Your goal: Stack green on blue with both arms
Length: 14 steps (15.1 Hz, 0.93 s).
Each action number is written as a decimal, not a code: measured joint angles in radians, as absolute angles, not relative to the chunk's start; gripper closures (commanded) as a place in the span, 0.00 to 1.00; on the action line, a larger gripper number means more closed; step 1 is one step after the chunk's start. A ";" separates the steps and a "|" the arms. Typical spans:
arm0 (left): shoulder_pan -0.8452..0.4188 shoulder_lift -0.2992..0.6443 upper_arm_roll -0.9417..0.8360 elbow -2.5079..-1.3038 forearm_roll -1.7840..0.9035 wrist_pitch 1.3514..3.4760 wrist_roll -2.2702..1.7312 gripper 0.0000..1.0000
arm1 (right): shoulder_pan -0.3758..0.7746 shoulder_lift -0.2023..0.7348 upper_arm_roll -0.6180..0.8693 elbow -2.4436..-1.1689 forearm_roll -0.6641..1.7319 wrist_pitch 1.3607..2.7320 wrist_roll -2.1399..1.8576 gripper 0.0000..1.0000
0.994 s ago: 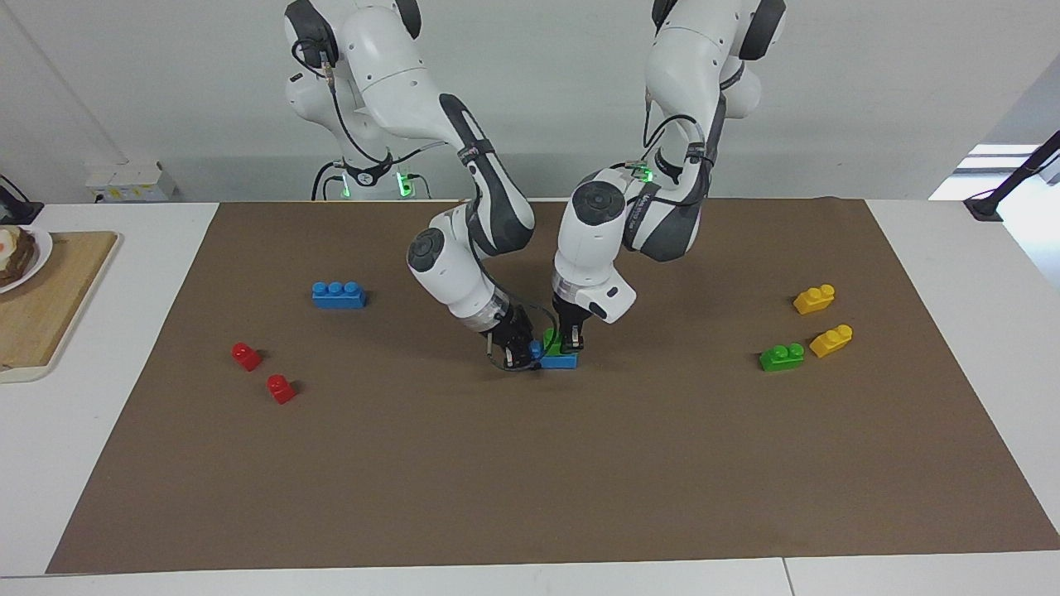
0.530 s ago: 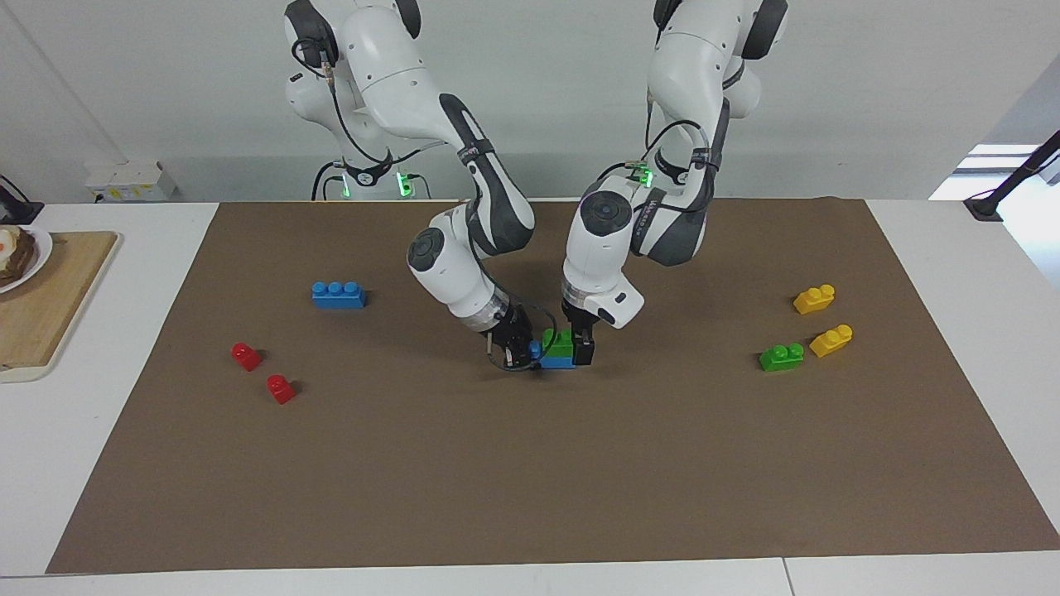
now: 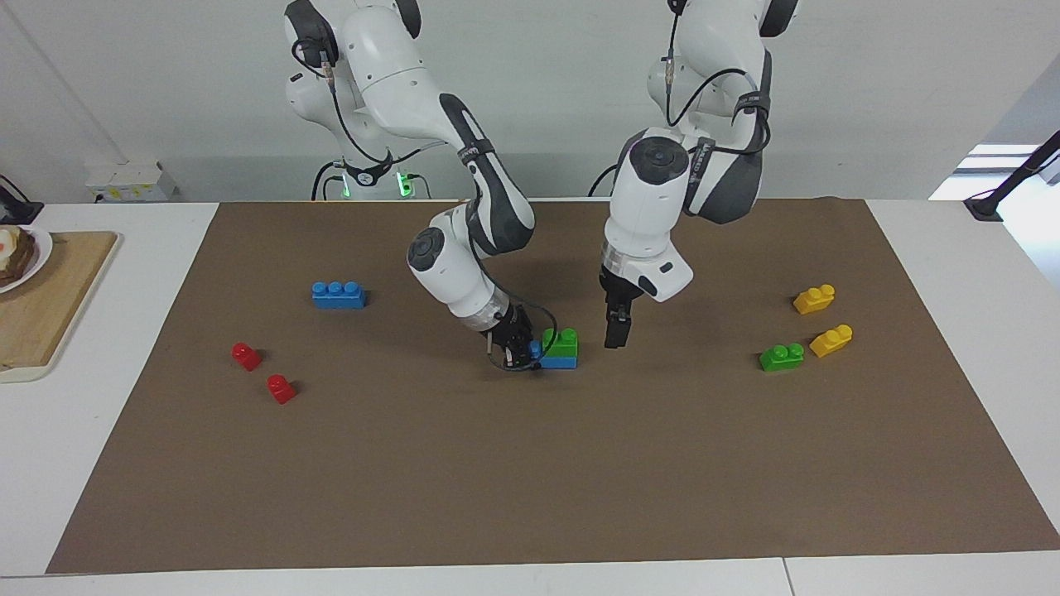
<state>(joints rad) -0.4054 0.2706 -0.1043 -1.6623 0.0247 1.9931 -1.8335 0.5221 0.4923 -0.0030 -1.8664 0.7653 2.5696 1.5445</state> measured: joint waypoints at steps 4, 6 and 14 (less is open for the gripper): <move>-0.296 0.219 -0.102 -1.663 0.025 1.927 -1.612 0.00 | 0.522 0.493 -0.004 -1.868 0.765 2.573 1.545 0.27; -0.245 0.201 -0.101 -1.663 0.025 1.890 -1.486 0.00 | 0.520 0.493 -0.011 -1.872 0.765 2.586 1.545 0.21; -0.044 0.152 -0.097 -1.664 0.025 1.787 -0.982 0.00 | 0.476 0.496 -0.023 -1.876 0.765 2.569 1.545 0.08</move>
<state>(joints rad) -0.0439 0.1519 -0.0973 -1.6635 0.0252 1.7872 -0.9816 0.4762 0.4964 -0.0229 -1.8759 0.7652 2.5687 1.5446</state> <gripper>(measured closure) 0.000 0.097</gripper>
